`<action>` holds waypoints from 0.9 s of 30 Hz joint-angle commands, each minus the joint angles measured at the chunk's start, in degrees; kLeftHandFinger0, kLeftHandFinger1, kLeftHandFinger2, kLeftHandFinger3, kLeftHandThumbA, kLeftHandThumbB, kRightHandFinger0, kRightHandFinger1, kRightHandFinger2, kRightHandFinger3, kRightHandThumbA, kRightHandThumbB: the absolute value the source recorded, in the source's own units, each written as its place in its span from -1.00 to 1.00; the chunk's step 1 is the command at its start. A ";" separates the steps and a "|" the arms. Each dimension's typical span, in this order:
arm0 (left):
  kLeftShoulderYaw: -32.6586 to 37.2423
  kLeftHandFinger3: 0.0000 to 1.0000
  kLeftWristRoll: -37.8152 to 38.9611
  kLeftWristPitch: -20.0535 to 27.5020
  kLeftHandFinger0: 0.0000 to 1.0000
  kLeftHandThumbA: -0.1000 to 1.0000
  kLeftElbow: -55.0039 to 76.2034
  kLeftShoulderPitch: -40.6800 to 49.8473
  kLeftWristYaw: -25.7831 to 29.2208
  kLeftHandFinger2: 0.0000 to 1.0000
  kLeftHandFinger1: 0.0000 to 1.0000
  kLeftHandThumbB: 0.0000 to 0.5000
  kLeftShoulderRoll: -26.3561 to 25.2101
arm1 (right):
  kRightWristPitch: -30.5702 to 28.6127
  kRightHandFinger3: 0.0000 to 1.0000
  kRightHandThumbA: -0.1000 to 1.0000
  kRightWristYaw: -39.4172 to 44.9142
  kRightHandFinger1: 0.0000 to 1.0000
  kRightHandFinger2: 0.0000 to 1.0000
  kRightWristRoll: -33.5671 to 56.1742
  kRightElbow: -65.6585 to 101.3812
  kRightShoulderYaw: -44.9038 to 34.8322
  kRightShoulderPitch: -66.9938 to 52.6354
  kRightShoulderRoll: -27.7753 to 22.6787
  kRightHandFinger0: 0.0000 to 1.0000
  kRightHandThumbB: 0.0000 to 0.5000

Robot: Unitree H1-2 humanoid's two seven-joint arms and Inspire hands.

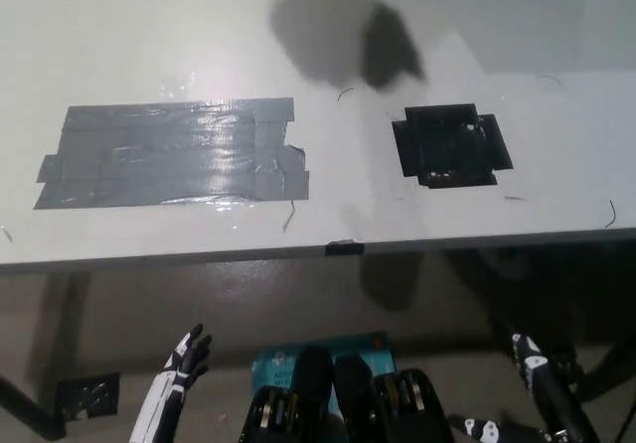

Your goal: A person hands a black t-shirt to the robot and rhe robot picks it up with its right hand and places it on the black spot on the desk infron tof it

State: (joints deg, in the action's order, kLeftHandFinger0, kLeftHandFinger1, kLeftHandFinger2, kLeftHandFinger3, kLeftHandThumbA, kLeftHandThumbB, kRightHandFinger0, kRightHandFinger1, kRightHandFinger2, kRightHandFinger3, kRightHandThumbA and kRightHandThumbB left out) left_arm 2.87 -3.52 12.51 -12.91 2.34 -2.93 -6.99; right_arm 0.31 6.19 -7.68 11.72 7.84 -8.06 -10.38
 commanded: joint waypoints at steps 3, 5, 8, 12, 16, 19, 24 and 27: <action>0.05 1.00 -0.23 1.69 1.00 1.00 2.45 0.17 -0.32 1.00 1.00 0.86 -0.24 | -1.95 1.00 0.85 -2.62 1.00 1.00 -7.39 11.66 -2.81 3.23 -1.30 1.00 0.20; 0.07 1.00 -0.63 2.11 1.00 1.00 2.26 0.14 -0.18 1.00 1.00 0.85 -0.26 | 0.83 1.00 0.82 -1.91 1.00 1.00 -8.85 16.52 -3.99 5.62 -1.80 1.00 0.30; 0.14 1.00 -1.16 2.34 1.00 1.00 2.16 0.34 -0.34 1.00 1.00 0.86 -0.60 | 3.72 1.00 0.66 -0.59 1.00 1.00 -10.19 21.39 -5.70 10.59 -2.73 1.00 0.32; -0.09 1.00 -1.50 1.95 1.00 1.00 2.40 0.02 -0.17 1.00 1.00 0.86 -0.69 | 10.06 1.00 0.69 1.30 1.00 1.00 -13.96 22.27 -6.39 20.92 -4.17 1.00 0.52; -0.57 1.00 -0.68 1.75 1.00 1.00 2.03 -0.17 -0.22 1.00 1.00 0.81 -0.47 | 14.44 1.00 0.74 2.98 1.00 1.00 -16.80 18.86 -5.72 29.59 -5.67 1.00 0.49; -0.74 1.00 -0.47 2.36 1.00 1.00 1.81 -0.14 -0.30 1.00 1.00 0.80 -0.59 | 15.42 1.00 0.75 3.07 1.00 1.00 -18.01 13.68 -4.93 35.77 -6.21 1.00 0.49; -0.68 1.00 -0.17 2.21 1.00 1.00 1.48 -0.74 -0.60 1.00 1.00 0.81 -0.45 | 15.44 1.00 0.64 3.53 1.00 1.00 -19.90 5.10 -3.63 44.38 -8.01 1.00 0.63; -0.31 1.00 0.01 3.11 1.00 1.00 1.49 -0.19 -1.04 1.00 1.00 0.77 -0.38 | 14.76 1.00 0.55 3.53 1.00 1.00 -21.83 -2.23 -1.60 49.06 -9.15 1.00 0.69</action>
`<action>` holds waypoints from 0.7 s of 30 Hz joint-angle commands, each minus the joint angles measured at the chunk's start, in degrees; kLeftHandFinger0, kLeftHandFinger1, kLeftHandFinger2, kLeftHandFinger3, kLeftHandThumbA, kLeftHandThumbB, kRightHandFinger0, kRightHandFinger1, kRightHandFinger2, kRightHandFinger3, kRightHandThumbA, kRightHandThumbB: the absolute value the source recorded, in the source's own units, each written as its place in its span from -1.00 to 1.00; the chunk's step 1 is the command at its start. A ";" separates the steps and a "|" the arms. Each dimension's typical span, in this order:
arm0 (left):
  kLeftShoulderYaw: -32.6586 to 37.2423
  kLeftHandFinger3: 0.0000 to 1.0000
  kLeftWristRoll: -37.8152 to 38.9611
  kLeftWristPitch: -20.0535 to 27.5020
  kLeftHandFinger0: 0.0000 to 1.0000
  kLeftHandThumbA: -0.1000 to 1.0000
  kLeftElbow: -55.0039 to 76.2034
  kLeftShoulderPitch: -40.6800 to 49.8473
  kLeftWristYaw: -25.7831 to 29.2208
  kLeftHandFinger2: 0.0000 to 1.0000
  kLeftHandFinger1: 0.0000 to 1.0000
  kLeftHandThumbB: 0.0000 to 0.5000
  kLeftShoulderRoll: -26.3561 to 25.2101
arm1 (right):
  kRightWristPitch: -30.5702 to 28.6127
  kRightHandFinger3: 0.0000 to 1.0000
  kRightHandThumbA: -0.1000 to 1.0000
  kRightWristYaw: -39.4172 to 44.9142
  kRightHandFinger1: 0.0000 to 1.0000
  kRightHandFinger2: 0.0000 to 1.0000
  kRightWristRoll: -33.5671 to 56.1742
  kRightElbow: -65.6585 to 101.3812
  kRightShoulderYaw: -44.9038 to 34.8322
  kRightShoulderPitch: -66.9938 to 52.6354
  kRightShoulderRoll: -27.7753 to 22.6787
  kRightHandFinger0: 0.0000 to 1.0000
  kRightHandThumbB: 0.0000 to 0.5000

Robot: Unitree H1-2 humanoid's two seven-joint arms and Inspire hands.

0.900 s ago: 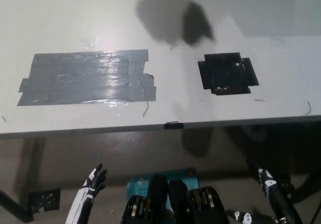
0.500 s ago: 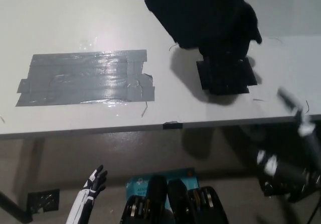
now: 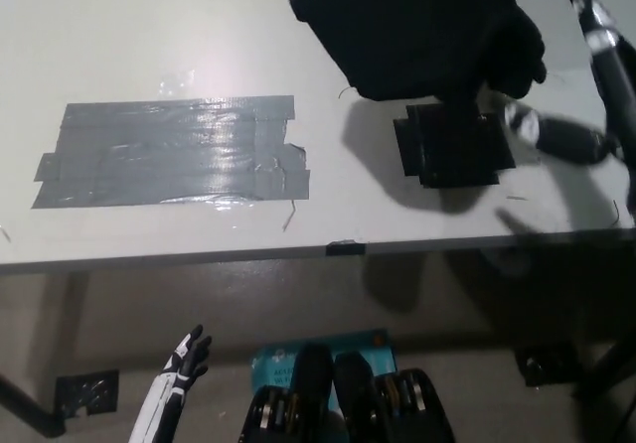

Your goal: A person hands a black t-shirt to the robot and rhe robot picks it up with its right hand and places it on the black spot on the desk infron tof it

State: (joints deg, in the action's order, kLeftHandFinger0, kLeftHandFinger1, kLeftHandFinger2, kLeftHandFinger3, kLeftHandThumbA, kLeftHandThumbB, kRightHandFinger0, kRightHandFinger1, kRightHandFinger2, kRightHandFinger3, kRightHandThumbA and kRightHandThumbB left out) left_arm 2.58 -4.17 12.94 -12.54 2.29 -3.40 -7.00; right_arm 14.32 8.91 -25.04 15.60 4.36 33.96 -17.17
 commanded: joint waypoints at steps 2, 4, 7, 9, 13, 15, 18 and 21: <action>-0.09 1.00 0.88 2.80 1.00 1.00 0.67 -1.04 -0.80 1.00 1.00 0.83 -0.61 | 0.09 1.00 0.54 -0.03 1.00 1.00 -4.88 -10.13 2.54 9.60 -2.58 1.00 0.70; -0.28 1.00 0.91 1.52 1.00 1.00 1.60 -1.23 -0.77 1.00 1.00 0.88 -0.73 | 0.46 1.00 0.50 -0.41 1.00 1.00 -4.97 -14.19 3.04 12.62 -2.26 1.00 0.70; -0.20 1.00 0.21 0.32 1.00 1.00 2.37 -1.65 -0.30 1.00 1.00 0.81 -0.50 | 0.45 1.00 0.51 -0.21 1.00 1.00 -4.75 -18.12 3.46 15.69 -2.28 1.00 0.71; -0.09 1.00 -0.13 0.01 1.00 1.00 2.76 -2.08 -0.22 1.00 1.00 0.81 -0.48 | -0.75 1.00 0.49 -0.57 1.00 1.00 -4.89 -21.49 4.11 17.93 -2.43 1.00 0.74; -0.52 1.00 0.18 -0.15 1.00 1.00 2.33 -3.49 -0.17 1.00 1.00 0.89 -0.80 | -2.58 1.00 0.47 -0.81 1.00 1.00 -6.06 -28.23 6.27 23.27 -2.40 1.00 0.76; -0.66 1.00 0.24 -0.28 1.00 1.00 2.37 -3.81 -0.08 1.00 1.00 0.88 -0.83 | -3.21 1.00 0.44 -0.79 1.00 1.00 -5.57 -30.51 6.73 25.02 -1.98 1.00 0.78; -0.70 1.00 -0.66 0.48 1.00 1.00 2.15 -4.00 0.28 1.00 1.00 0.84 -1.31 | -5.16 1.00 0.28 -1.61 1.00 1.00 -4.59 -34.93 7.64 27.49 -0.78 1.00 0.90; -0.81 1.00 -0.95 0.29 1.00 1.00 2.38 -4.25 0.47 1.00 1.00 0.78 -1.50 | -9.21 0.32 -0.61 -6.34 0.00 0.27 -4.96 -41.46 7.94 29.42 0.75 -0.12 0.44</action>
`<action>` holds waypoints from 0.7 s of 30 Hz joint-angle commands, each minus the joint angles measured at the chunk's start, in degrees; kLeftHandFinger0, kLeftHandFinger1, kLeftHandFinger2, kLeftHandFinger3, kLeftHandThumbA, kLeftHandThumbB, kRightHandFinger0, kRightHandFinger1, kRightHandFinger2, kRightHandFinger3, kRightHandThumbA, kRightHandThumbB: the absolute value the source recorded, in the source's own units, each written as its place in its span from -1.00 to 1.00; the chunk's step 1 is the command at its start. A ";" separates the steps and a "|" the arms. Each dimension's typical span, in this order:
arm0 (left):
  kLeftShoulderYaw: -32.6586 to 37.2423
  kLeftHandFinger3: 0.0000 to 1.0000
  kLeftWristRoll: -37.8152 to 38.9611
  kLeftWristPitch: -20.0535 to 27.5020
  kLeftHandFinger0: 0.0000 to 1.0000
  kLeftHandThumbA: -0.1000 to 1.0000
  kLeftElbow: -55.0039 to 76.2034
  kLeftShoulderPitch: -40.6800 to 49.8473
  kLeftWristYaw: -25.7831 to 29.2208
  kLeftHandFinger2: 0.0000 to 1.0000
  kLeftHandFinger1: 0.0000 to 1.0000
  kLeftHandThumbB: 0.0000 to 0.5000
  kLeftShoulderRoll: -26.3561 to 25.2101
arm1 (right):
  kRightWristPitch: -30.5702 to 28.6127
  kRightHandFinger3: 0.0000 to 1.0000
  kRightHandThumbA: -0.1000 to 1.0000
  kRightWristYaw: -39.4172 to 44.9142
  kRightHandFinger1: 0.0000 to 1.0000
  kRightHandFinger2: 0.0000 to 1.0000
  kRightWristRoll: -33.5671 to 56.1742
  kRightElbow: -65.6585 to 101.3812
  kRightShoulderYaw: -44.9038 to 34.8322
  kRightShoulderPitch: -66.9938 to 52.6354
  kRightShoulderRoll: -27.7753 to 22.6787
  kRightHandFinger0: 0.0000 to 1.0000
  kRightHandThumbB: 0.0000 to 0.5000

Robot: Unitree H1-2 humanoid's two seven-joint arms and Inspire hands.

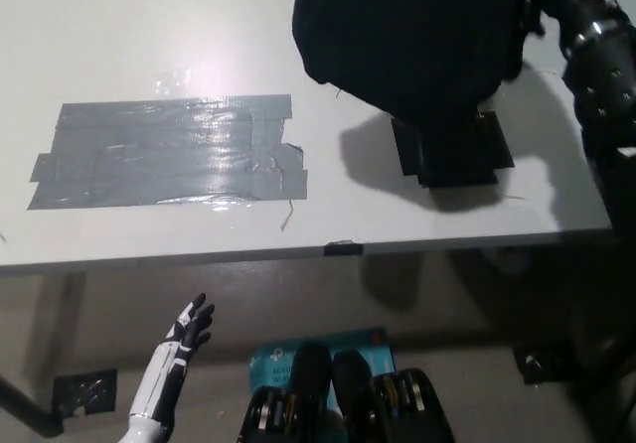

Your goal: A person hands a black t-shirt to the robot and rhe robot picks it up with its right hand and places it on the black spot on the desk infron tof it

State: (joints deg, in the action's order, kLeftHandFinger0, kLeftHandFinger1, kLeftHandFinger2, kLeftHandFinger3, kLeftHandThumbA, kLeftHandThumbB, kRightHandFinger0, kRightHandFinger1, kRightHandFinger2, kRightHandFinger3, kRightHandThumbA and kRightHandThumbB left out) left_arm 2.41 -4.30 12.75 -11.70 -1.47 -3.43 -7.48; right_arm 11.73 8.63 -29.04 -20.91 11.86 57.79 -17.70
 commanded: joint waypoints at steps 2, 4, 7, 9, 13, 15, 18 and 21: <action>-0.67 1.00 -1.14 0.88 1.00 1.00 1.57 -0.57 0.65 1.00 1.00 0.77 -1.25 | -10.20 -0.20 -0.99 -12.26 -0.53 -0.21 -3.87 -9.14 1.52 5.95 1.76 -0.89 -0.02; -0.73 1.00 -0.97 0.84 1.00 1.00 1.57 -0.93 0.49 1.00 1.00 0.83 -1.46 | -13.37 0.21 -1.00 -16.87 -0.59 0.15 -4.77 -11.22 1.63 5.72 2.10 -1.00 -0.24; -0.87 1.00 -0.36 0.14 1.00 1.00 1.87 -1.13 0.22 1.00 1.00 0.81 -1.53 | -15.59 0.89 -1.00 -19.76 -0.07 0.70 -4.18 -11.43 0.65 4.70 2.40 -0.89 -0.34; -0.91 1.00 -0.27 -0.27 1.00 1.00 2.07 -1.15 0.15 1.00 1.00 0.81 -1.67 | -16.05 0.93 -1.00 -20.92 0.04 0.73 -4.30 -11.28 0.41 4.50 2.51 -0.85 -0.39; -0.86 1.00 0.32 -0.66 1.00 1.00 2.26 -0.94 -0.31 1.00 1.00 0.76 -1.80 | -16.89 1.00 -1.00 -21.63 0.23 0.82 -4.12 -9.41 -0.22 4.49 2.14 -0.79 -0.43; -0.68 1.00 0.31 -0.71 1.00 1.00 2.31 -0.71 -0.59 1.00 1.00 0.74 -1.98 | -18.65 1.00 -1.00 -22.21 0.25 0.84 -3.27 -8.83 -0.82 4.75 2.00 -0.78 -0.42; -0.76 1.00 0.96 -0.25 1.00 1.00 2.05 -0.55 -0.77 1.00 1.00 0.72 -1.95 | -19.40 1.00 -1.00 -23.14 0.23 0.81 -3.04 -7.87 -1.50 5.37 2.06 -0.80 -0.43; -0.90 1.00 1.41 -0.94 1.00 1.00 2.46 -0.14 -0.77 1.00 1.00 0.71 -1.86 | -19.60 1.00 -1.00 -23.01 0.22 0.78 -2.78 -4.78 -2.46 6.11 1.74 -0.83 -0.44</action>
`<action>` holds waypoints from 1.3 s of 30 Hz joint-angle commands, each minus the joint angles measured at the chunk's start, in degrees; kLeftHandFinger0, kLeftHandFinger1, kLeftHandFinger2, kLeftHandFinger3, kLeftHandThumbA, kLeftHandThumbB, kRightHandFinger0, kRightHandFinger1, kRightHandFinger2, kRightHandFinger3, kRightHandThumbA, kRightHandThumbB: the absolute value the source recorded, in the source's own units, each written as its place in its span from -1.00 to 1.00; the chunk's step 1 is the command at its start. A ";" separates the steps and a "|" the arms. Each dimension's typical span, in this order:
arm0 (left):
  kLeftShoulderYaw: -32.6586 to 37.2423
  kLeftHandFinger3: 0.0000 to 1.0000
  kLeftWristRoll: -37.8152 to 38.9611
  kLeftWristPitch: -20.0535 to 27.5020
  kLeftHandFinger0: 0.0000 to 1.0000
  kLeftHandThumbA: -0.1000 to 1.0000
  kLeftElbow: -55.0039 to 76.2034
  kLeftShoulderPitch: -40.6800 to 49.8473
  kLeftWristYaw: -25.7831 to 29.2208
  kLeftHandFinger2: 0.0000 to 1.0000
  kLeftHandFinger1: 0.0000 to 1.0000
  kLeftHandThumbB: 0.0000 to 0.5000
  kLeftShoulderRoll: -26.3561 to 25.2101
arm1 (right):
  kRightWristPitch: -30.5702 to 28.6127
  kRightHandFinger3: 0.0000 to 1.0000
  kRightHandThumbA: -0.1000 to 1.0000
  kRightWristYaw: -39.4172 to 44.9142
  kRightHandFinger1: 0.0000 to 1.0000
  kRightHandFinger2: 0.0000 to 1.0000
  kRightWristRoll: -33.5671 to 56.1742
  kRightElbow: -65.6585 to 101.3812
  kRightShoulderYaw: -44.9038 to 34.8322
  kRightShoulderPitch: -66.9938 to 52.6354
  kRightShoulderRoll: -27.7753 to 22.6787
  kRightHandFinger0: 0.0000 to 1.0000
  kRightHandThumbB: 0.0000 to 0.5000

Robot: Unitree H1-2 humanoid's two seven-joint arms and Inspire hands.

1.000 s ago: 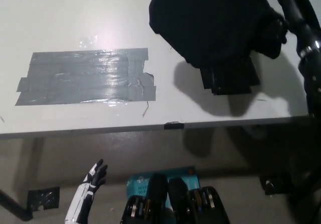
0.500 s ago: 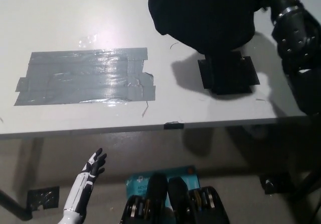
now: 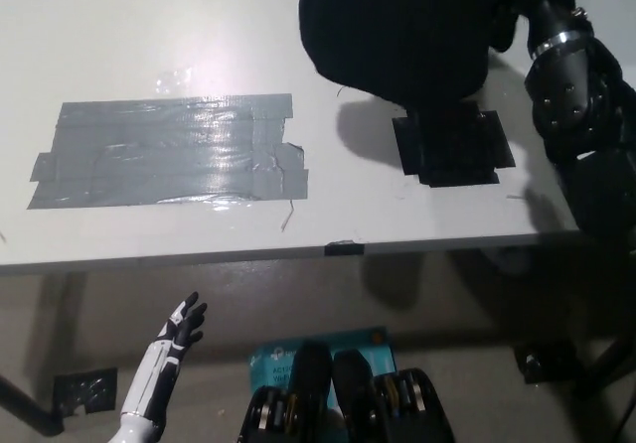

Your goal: A person hands a black t-shirt to the robot and rhe robot picks it up with its right hand and places it on the black spot on the desk infron tof it

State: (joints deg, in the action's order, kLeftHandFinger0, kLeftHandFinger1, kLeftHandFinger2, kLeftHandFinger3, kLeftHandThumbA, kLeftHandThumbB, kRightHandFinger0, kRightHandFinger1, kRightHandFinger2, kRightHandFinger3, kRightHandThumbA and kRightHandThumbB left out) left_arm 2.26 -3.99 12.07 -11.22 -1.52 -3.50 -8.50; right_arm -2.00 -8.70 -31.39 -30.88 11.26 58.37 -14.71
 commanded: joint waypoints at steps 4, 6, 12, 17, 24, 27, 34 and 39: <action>-0.60 1.00 0.84 0.43 1.00 1.00 1.71 0.05 -0.72 1.00 1.00 0.74 -1.01 | -4.30 1.00 -1.00 -5.12 0.05 0.75 -0.79 8.81 -2.96 6.86 -2.19 -0.86 -0.47; -0.66 1.00 0.87 -0.03 1.00 1.00 1.96 0.09 -0.65 1.00 1.00 0.72 -0.97 | -2.94 1.00 -1.00 -4.45 0.10 0.81 -0.58 10.06 -3.56 7.43 -2.48 -0.87 -0.48; -0.73 1.00 0.51 0.73 1.00 1.00 1.59 0.01 -0.44 1.00 1.00 0.67 -1.23 | -3.86 1.00 -1.00 -4.64 0.09 0.72 -0.69 8.26 -4.84 10.03 -4.56 -0.96 -0.38; -0.92 1.00 1.25 -0.35 1.00 1.00 2.06 -0.04 -0.58 1.00 1.00 0.80 -1.06 | -6.02 1.00 -1.00 -6.48 0.04 0.69 -0.18 2.94 -4.58 10.01 -4.46 -0.96 -0.29; -1.05 1.00 1.17 -1.08 1.00 1.00 2.76 -0.05 -0.27 1.00 1.00 0.72 -0.84 | -7.31 0.98 -1.00 -9.87 -0.02 0.73 -2.55 -4.26 -1.74 7.45 -2.45 -1.00 -0.15; -0.93 1.00 0.64 -0.61 1.00 1.00 2.62 -0.21 -0.01 1.00 1.00 0.69 -0.82 | -8.69 0.97 -1.00 -12.50 -0.04 0.78 -4.39 -9.94 0.57 6.54 -1.47 -0.99 -0.31; -0.89 1.00 0.53 0.07 1.00 1.00 1.92 -0.41 0.07 1.00 1.00 0.79 -0.78 | -10.27 0.95 -1.00 -15.41 0.07 0.79 -3.25 -23.06 2.79 5.83 1.88 -0.86 -0.35; -0.94 1.00 0.46 -0.75 1.00 1.00 2.17 -1.18 0.16 1.00 1.00 0.76 -0.65 | -8.51 0.95 -1.00 -8.94 -0.04 0.69 -3.60 -26.99 6.99 4.19 2.89 -0.92 -0.35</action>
State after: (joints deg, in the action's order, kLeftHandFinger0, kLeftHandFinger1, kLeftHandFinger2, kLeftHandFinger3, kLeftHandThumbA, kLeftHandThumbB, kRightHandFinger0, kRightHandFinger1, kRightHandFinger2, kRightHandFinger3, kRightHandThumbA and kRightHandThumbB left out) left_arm 1.94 -3.67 10.97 -10.34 -1.57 -3.47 -8.83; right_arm -8.75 -18.95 -34.00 -57.03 16.17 60.38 -11.64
